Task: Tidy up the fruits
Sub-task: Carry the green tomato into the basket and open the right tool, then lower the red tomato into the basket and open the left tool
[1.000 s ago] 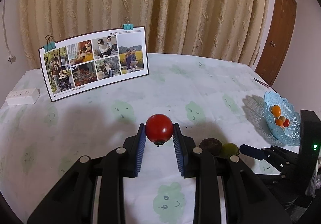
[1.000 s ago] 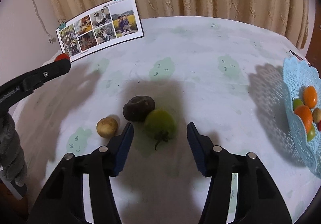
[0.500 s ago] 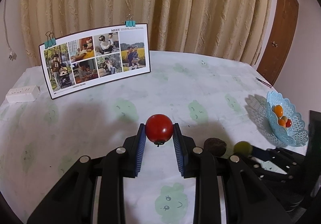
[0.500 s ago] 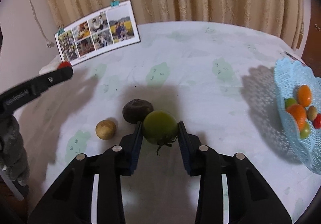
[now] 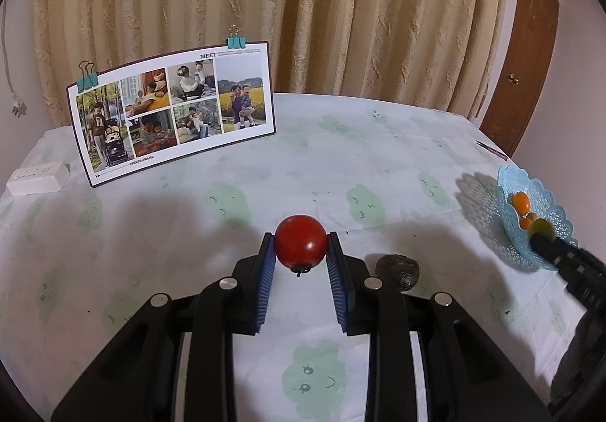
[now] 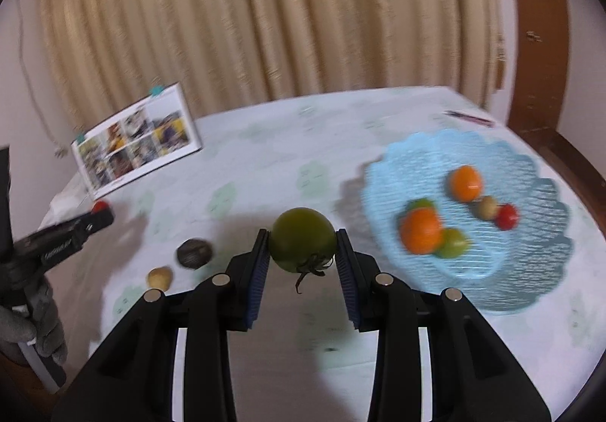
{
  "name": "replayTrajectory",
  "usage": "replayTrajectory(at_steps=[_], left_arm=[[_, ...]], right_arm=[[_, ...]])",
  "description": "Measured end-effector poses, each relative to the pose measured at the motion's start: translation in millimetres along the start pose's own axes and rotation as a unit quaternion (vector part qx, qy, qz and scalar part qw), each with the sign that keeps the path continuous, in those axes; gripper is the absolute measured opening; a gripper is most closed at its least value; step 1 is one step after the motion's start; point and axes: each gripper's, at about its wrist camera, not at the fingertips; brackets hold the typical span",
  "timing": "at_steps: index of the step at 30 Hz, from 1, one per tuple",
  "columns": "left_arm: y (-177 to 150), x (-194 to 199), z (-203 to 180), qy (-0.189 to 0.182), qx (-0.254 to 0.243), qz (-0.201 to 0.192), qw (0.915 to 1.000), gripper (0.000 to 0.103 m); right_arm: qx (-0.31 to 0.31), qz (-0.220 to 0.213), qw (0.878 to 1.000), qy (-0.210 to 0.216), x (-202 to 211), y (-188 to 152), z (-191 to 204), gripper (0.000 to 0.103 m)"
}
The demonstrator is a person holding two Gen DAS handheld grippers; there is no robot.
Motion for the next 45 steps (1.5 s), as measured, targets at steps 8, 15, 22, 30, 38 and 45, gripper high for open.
replayTrajectory(at_steps=[8, 15, 22, 30, 38, 45], left_arm=[[-0.4, 0.1, -2.2, -0.002, -0.002, 0.000, 1.0000, 0.028], [-1.9, -0.9, -5.7, -0.003, -0.007, 0.003, 1.0000, 0.028], [-4.0, -4.7, -7.9, -0.005, -0.010, 0.009, 0.9999, 0.028], [-4.4, -4.6, -8.8, -0.007, -0.013, 0.009, 0.9999, 0.028], [-4.7, -3.6, -15.3, -0.010, -0.023, 0.006, 0.9997, 0.028], [2.3, 1.5, -33.1, -0.018, -0.041, 0.006, 0.9990, 0.028]], right_arm=[[-0.061, -0.015, 0.997, -0.053, 16.7, -1.0, -55.4, 0.036], [-0.115, -0.004, 0.989, -0.095, 16.1, -10.4, -94.5, 0.036], [-0.133, -0.003, 0.986, -0.103, 15.3, -14.7, -103.1, 0.043], [-0.143, -0.036, 0.983, -0.111, 31.7, -15.7, -104.9, 0.059], [-0.130, -0.055, 0.982, -0.127, 44.2, -20.0, -100.8, 0.059], [-0.149, -0.068, 0.979, -0.124, 54.3, -21.4, -111.6, 0.060]])
Point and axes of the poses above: each gripper's, at about its wrist camera, not at the fingertips, and x roughly against the way its jaws point, z to its left, y to its top, and after that the axes turned 3 degrees about -y, right-handed
